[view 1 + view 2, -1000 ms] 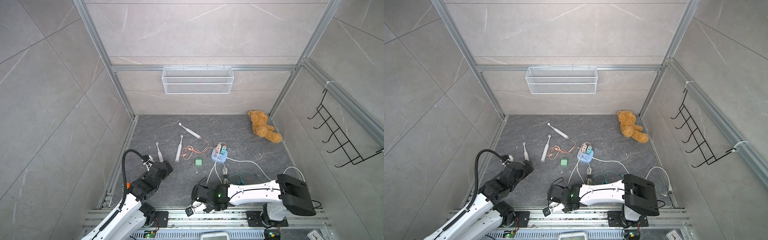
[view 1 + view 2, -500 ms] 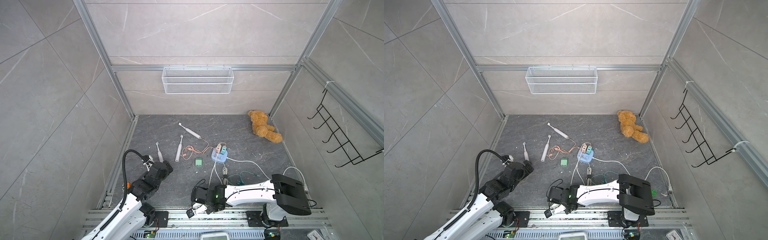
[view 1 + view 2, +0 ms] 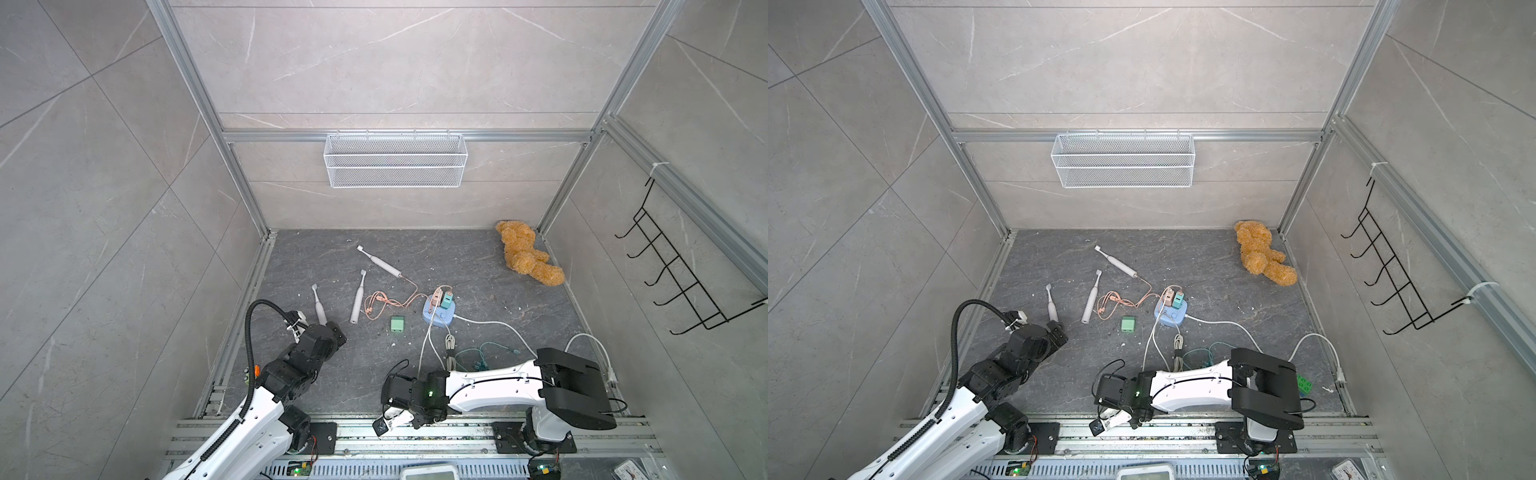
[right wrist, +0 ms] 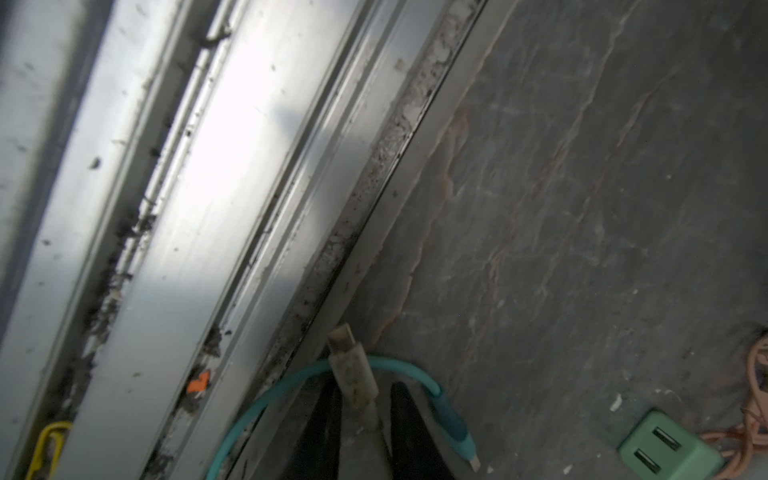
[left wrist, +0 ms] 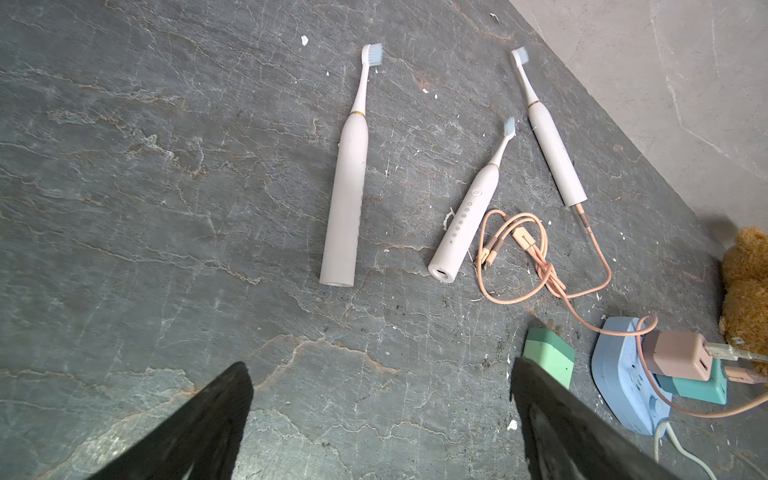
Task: Charge the electric toothbrush
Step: Pick up the charging cable from the center of the board.
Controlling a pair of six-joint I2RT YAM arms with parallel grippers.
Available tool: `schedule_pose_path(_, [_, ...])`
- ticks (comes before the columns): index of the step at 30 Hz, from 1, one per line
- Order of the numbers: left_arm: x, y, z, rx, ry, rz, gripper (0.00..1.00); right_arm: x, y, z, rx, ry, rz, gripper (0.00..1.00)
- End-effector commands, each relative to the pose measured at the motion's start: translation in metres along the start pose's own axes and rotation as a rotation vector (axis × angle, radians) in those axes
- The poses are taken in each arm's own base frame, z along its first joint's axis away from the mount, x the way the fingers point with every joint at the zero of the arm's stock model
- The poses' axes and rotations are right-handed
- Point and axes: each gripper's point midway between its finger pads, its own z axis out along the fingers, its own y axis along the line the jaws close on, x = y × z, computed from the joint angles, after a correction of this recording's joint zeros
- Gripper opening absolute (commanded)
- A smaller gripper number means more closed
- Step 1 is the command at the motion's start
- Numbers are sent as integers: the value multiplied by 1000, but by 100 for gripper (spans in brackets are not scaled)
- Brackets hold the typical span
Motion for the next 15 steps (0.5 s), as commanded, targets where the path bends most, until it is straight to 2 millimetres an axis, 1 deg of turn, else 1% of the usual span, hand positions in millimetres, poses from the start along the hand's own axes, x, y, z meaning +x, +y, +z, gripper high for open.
schedule_pose_path(1, [-6, 0, 0, 5, -30, -17, 99, 0, 3, 4, -15, 13, 17, 21])
schedule_pose_path(6, [-7, 0, -1, 9, -38, -21, 99, -1, -7, -1, 21, 12, 34, 9])
schedule_pose_path(10, [-9, -2, -2, 10, -36, -20, 99, -6, -21, -15, 55, -28, 82, 0])
schedule_pose_path(13, [-11, -5, -4, 12, -32, -16, 99, -10, -38, -30, 93, -77, 147, 0])
schedule_pose_path(15, [-16, -6, -7, 9, -40, -14, 99, -13, -48, -41, 113, -120, 200, 0])
